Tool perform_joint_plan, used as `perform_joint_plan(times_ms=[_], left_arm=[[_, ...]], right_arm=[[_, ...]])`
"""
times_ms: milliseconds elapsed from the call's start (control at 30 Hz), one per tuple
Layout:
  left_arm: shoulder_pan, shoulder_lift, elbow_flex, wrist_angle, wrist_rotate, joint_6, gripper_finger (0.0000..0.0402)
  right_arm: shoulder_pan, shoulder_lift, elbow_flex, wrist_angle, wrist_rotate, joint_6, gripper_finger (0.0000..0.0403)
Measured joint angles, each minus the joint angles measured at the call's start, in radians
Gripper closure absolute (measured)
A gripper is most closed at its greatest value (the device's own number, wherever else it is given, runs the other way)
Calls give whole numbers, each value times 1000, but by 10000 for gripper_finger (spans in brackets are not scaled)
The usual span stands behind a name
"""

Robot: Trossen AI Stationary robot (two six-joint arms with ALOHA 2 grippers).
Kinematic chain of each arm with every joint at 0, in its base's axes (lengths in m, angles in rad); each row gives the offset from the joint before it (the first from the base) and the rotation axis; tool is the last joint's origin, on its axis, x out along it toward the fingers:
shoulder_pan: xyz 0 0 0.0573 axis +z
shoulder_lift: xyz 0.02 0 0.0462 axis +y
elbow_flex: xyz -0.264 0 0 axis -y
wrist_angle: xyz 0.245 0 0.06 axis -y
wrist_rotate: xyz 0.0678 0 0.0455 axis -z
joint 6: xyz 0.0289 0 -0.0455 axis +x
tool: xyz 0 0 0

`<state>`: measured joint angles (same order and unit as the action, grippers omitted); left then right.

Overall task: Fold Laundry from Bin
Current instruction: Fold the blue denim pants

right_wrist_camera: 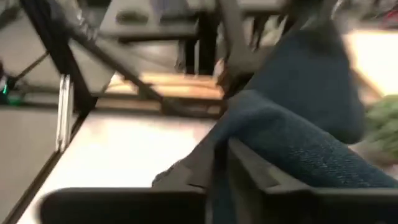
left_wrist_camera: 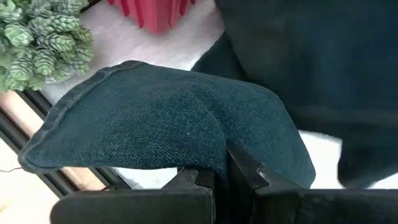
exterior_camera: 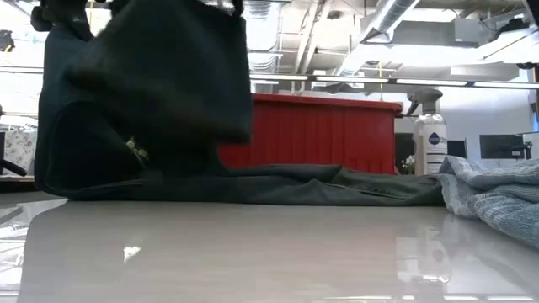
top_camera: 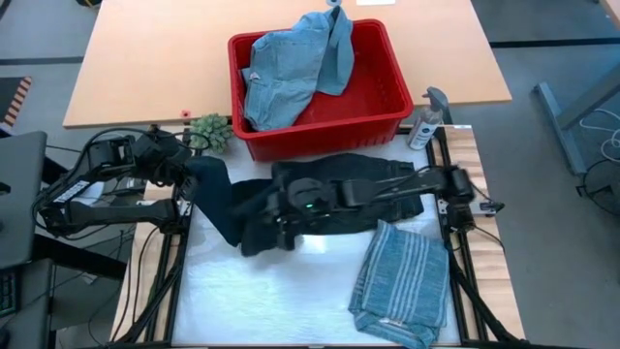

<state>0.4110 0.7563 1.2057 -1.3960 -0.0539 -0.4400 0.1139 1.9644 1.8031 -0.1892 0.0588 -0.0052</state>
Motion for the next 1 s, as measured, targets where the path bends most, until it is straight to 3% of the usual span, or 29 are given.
perform_joint_plan(times_ms=[167,300,467,600,667,733,867,1000], left_arm=[[0,0,0,0,-31,1,399],[0,0,0,-1,-41,1,399],[0,0,0,-9,-33,11,399],[0,0,0,-33,-30,21,399],[0,0,0,-40,-19,21,399],[0,-5,0,-40,3,30,399],[0,-13,0,-39,13,37,399],[0,-13,0,-39,13,36,399]], right_arm=[[-41,118,156,-126,-219,12,199],[-66,115,287,-312,-265,31,130],[-72,64,352,-827,-270,-1,128],[-56,7,232,-1142,-279,15,146],[-30,-65,80,-1096,-293,65,155],[4,-181,-109,-930,-281,168,163],[59,-362,-453,-563,-99,409,176],[66,-373,-630,-332,62,530,187]])
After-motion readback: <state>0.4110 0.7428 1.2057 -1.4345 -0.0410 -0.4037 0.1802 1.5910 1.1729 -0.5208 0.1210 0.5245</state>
